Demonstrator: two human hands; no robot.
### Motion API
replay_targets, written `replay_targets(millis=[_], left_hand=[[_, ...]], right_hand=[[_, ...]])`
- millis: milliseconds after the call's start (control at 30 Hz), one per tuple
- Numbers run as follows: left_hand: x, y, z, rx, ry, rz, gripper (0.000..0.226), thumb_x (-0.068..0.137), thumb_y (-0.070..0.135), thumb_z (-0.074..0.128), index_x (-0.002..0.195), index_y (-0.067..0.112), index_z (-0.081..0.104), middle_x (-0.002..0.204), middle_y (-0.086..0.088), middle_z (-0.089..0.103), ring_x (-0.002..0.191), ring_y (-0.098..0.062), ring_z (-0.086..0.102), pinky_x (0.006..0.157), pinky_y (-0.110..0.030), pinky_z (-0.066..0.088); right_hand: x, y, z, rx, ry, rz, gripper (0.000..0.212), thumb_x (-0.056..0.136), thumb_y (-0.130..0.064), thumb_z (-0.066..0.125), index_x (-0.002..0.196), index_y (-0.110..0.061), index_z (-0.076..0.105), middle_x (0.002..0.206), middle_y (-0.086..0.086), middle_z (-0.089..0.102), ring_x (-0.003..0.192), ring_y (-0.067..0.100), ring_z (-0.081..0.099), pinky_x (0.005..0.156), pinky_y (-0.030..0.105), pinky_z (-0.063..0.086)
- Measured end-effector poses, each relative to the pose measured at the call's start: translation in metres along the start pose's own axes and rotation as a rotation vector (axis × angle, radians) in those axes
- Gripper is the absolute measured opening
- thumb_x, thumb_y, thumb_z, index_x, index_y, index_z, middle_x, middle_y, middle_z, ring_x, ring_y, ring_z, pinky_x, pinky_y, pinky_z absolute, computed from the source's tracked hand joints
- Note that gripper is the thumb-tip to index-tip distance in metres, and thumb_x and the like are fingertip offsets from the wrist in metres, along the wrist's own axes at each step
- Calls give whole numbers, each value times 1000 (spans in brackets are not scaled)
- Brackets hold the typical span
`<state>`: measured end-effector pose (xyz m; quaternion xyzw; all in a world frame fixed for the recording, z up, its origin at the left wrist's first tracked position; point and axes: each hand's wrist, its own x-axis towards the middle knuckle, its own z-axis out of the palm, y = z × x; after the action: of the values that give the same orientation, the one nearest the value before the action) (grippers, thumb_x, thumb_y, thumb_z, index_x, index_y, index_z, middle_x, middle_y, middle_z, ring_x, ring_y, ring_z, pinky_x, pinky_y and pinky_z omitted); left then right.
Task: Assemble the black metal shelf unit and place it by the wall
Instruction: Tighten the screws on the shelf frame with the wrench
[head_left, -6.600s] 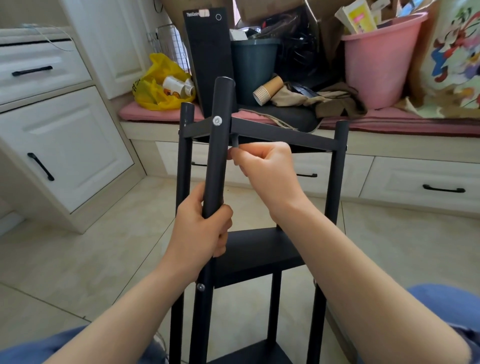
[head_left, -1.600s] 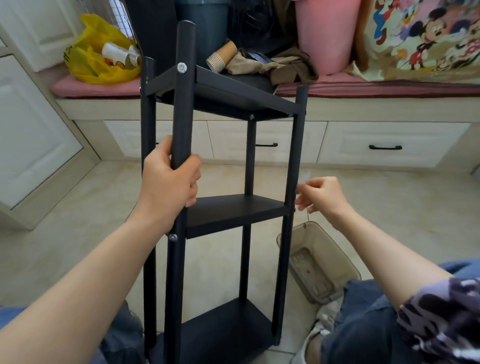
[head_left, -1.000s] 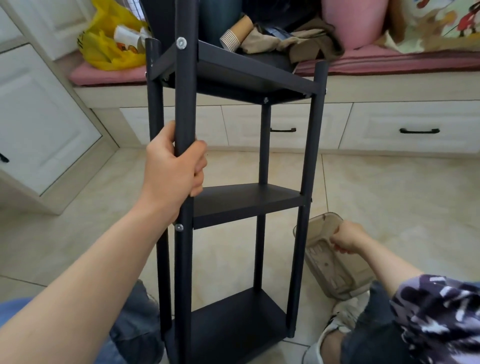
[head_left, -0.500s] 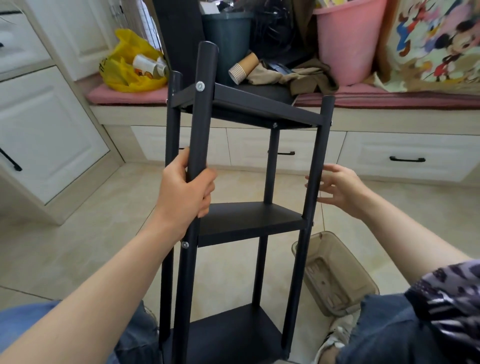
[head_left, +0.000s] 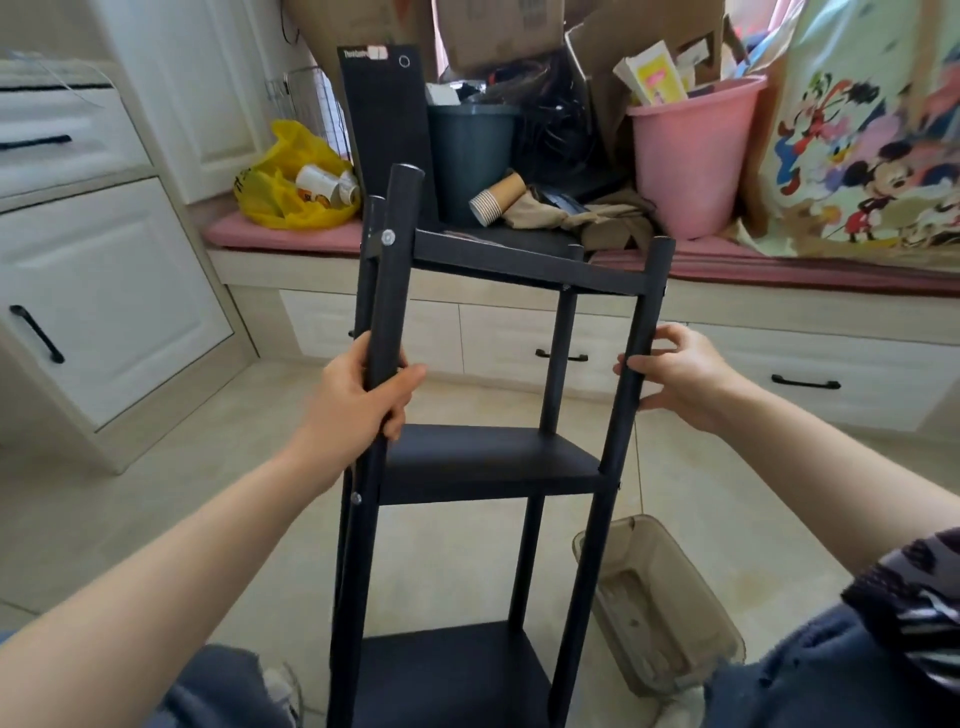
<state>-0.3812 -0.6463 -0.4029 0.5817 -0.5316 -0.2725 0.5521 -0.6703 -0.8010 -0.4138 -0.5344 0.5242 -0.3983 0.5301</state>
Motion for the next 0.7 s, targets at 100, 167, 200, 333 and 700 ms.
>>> replay_targets(millis=[100,167,200,333,700], left_hand=[[16,-5,-5,98,6,-10,15,96,13,66,93,13,52,55,3,53,50,-14,51,59,-30,50],[25,-10,-7,125,18,-33,14,97,15,65,93,14,52,60,0,56,56,-13,54,64,-28,49],[31,-12,-7,131,30,-39,12,97,15,65,95,13,53,64,-3,57,59,-12,55,64,-23,47],[55,-23,-7,150,99,-72,14,98,15,63,103,5,55,75,-9,58,64,-11,55,65,-22,44],[118,-71,-9,30,79,-142,11,97,13,64,90,14,56,65,2,56,68,-15,53,78,-38,46]], right_hand=[[5,-14,1,-24,10,-52,32,95,4,56,121,-13,47,108,13,65,100,26,67,84,58,56],[9,-22,3,-44,19,-78,31,95,5,56,118,-13,47,106,11,64,101,26,66,84,58,56],[12,-25,5,-55,24,-89,31,95,5,56,118,-13,47,106,10,64,101,26,66,84,58,56],[24,-32,15,-93,48,-139,31,94,4,58,117,-13,47,107,9,63,105,27,65,82,53,57],[85,-25,35,-79,83,-205,29,94,-3,61,114,-20,49,108,2,63,106,22,64,86,47,57]])
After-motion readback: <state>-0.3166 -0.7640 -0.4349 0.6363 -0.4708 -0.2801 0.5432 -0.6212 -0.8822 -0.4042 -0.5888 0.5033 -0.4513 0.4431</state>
